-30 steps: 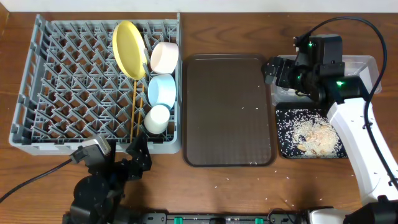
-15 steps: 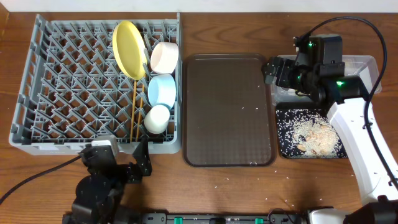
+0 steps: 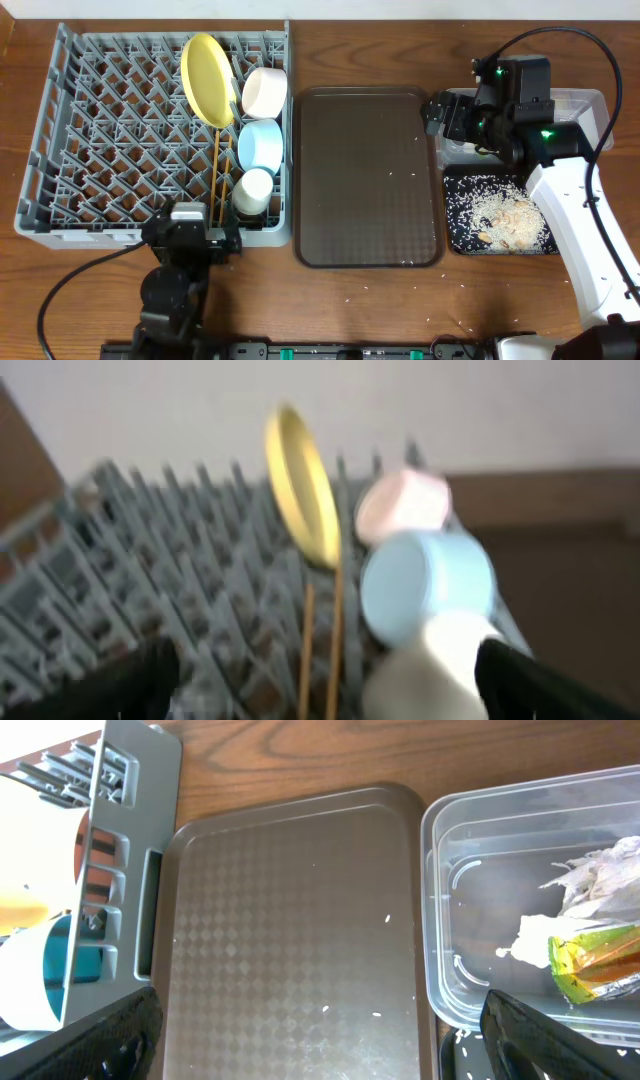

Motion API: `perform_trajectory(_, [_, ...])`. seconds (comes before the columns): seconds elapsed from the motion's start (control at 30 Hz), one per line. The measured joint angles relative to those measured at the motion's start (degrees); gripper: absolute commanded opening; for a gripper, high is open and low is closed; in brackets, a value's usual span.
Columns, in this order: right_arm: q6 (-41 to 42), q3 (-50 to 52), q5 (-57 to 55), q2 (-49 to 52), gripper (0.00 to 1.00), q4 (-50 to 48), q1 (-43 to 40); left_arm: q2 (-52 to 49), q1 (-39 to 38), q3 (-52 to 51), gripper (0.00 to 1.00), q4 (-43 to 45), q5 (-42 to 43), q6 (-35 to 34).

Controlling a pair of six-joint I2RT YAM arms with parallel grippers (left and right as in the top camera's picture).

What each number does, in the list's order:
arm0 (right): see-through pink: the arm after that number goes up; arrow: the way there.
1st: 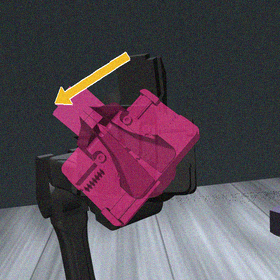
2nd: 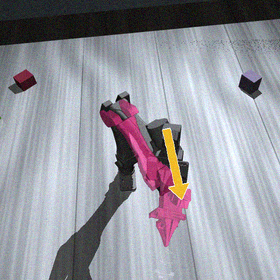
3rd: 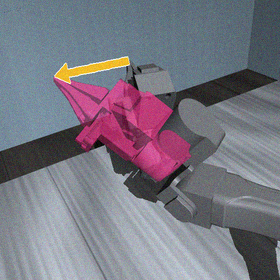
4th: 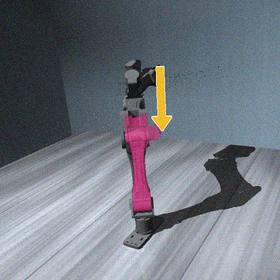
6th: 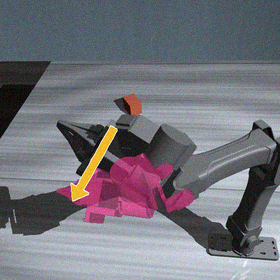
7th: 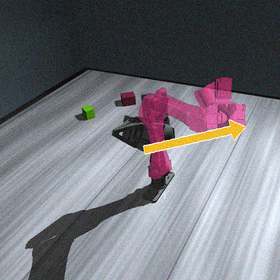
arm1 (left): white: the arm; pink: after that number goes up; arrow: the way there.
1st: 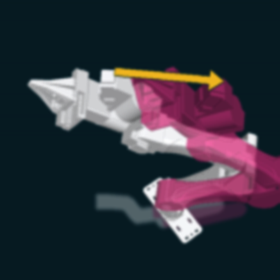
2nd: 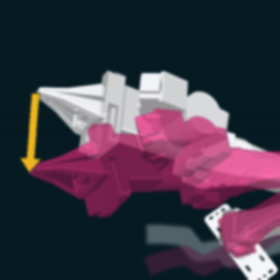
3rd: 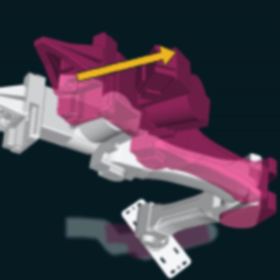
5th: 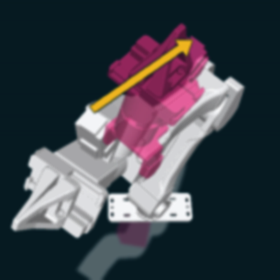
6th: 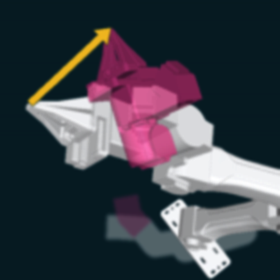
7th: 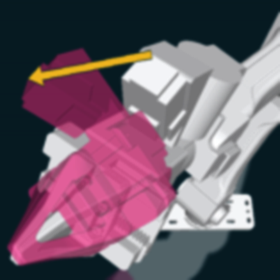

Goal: Sort waste into correct bins and load items into the dishwasher

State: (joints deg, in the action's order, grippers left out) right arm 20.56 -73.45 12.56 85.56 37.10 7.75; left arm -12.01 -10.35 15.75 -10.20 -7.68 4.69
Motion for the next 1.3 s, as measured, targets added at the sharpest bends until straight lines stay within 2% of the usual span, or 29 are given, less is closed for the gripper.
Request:
perform_trajectory(0.1, [0.00, 0.00, 0.00, 0.00, 0.99, 0.02, 0.00, 4.31, 3.72, -7.06, 0.95, 7.34, 0.02, 0.55])
perform_trajectory(0.3, [0.00, 0.00, 0.00, 0.00, 0.99, -0.02, 0.00, 10.75, 8.92, -11.10, 0.95, 7.80, 1.99, 1.18])
perform_trajectory(0.43, [0.00, 0.00, 0.00, 0.00, 0.99, 0.00, 0.00, 11.32, 10.69, -11.76, 0.95, 7.61, 3.10, 1.22])
perform_trajectory(1.3, [0.00, 0.00, 0.00, 0.00, 0.99, 0.00, 0.00, 11.39, 11.02, -13.94, 0.95, 7.76, 5.01, 1.16])
